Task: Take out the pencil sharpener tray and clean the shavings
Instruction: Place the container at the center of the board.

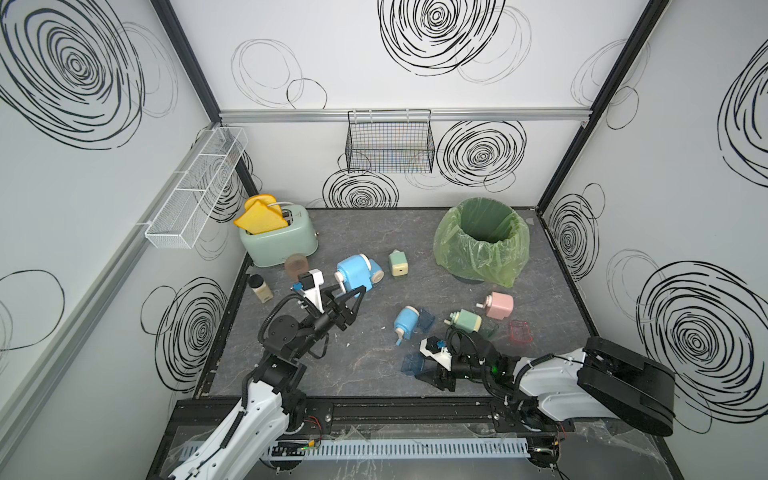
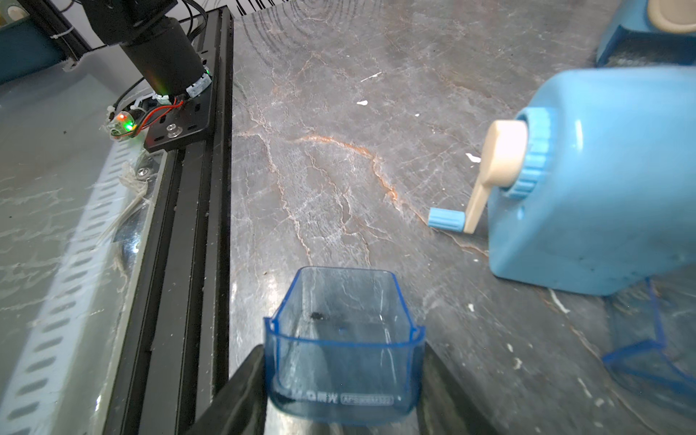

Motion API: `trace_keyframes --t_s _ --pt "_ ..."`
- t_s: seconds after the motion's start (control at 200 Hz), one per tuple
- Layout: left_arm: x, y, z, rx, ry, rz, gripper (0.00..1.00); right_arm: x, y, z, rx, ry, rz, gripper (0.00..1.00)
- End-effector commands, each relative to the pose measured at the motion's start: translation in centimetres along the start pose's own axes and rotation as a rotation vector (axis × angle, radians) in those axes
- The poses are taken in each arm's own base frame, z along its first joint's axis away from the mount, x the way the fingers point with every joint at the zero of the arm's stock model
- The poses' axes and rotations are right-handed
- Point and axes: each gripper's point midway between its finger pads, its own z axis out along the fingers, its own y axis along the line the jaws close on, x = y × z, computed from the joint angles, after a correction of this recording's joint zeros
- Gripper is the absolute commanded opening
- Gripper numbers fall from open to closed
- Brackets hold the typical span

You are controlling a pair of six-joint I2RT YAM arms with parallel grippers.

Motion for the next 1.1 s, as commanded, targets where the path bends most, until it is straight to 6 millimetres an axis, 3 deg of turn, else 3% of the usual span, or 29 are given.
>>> trace_keyframes --t_s 0.0,0.245,0.31,0.325,0.335,0.49,0.67,0.755,0.86,0.945,1.091 --pt "-1.3 -1.0 -0.1 0.035 -0.051 0.024 0.26 0.7 0.0 -0.5 -0.001 0.024 -0.017 0.51" --pt "-1.3 -1.1 -0.1 0.037 -0.051 0.024 0.26 0.8 -0.2 0.3 -0.009 0.099 0.006 0.67" --pt "-1.4 -1.1 -0.1 0.037 -0.05 0.024 0.26 0.9 -0.4 0.5 -0.005 0.114 0.017 0.82" --pt "-1.4 -1.1 -0.1 0.037 -0.051 0.024 0.26 0.9 -0.4 0.5 -0.004 0.118 0.019 0.96" --pt "-1.4 -1.1 -0.1 0.036 -0.05 0.024 0.26 0.9 -0.4 0.6 -0.004 0.121 0.021 1.0" --pt "-1.4 -1.2 -0.1 0.037 -0.05 0.025 0.26 -0.2 -0.5 0.5 0.006 0.12 0.021 0.99" --pt "-0.8 -1.1 0.0 0.042 -0.035 0.019 0.26 -5.5 0.7 -2.2 0.009 -0.034 0.003 0.99" --pt "0.5 -1.2 -0.2 0.07 -0.02 -0.021 0.27 -7.1 -0.3 -3.2 0.08 -0.088 0.097 0.99" --pt "2.1 -1.6 -0.8 0.132 -0.014 -0.068 0.27 -9.7 2.0 -3.6 -0.053 -0.132 0.034 0.99" --pt "3.2 -2.7 -1.2 0.195 0.008 -0.068 0.27 -13.0 1.9 -5.0 -0.052 -0.28 0.083 0.99" --pt "5.9 -5.8 -2.5 0.342 0.056 -0.032 0.28 -16.8 1.1 -6.5 -0.079 -0.387 0.105 0.99"
